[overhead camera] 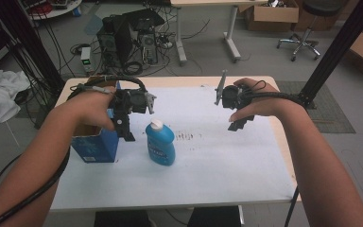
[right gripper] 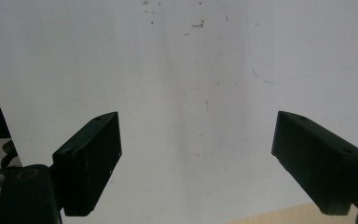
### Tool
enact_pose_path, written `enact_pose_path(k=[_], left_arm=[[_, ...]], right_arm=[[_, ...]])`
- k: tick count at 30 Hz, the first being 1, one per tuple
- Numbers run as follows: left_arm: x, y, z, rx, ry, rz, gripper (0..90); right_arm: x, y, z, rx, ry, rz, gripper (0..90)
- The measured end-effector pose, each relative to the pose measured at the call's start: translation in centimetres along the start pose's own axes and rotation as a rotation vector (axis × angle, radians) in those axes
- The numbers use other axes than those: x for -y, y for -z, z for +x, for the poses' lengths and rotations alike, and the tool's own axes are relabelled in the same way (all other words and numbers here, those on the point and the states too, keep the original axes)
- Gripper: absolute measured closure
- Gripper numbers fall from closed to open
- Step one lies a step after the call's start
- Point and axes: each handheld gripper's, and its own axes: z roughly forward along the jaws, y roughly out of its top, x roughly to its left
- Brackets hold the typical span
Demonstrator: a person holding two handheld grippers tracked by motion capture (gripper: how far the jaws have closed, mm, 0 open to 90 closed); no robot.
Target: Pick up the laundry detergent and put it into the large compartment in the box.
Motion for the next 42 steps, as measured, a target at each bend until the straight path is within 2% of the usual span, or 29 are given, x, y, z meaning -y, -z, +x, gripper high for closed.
enact_pose_path(k=[1,4,7,13,24,33,42], left_arm=[[-0.2,0.1,0.0,-0.004,-0.026,0.002,0.1],[-0.4,0.3,0.1,-0.004,-0.047,-0.003,0.1],[-0.8,0.5,0.0,-0.008,-0.091,-0.011,0.1],[-1.7,0.6,-0.4,-0.004,-0.193,-0.035,0.1],[-2.9,0.3,-0.1,0.001,-0.256,-0.038,0.1],[-3.7,0.0,0.0,0.003,-0.284,-0.041,0.1],[-4.5,-1.0,0.0,0.005,-0.307,-0.041,0.1]], right_arm=[[0.1,0.0,0.0,-0.003,-0.004,-0.001,15.8],[0.2,0.0,0.1,-0.003,-0.007,0.0,15.9],[0.4,0.1,0.1,0.002,-0.019,-0.009,15.8],[0.7,-0.2,0.1,-0.005,-0.037,-0.004,15.8],[1.2,-0.4,0.0,-0.01,-0.042,0.005,15.9],[1.3,-0.5,-0.1,-0.009,-0.042,-0.005,15.9],[1.2,-0.6,-0.2,-0.008,-0.038,-0.007,15.9]])
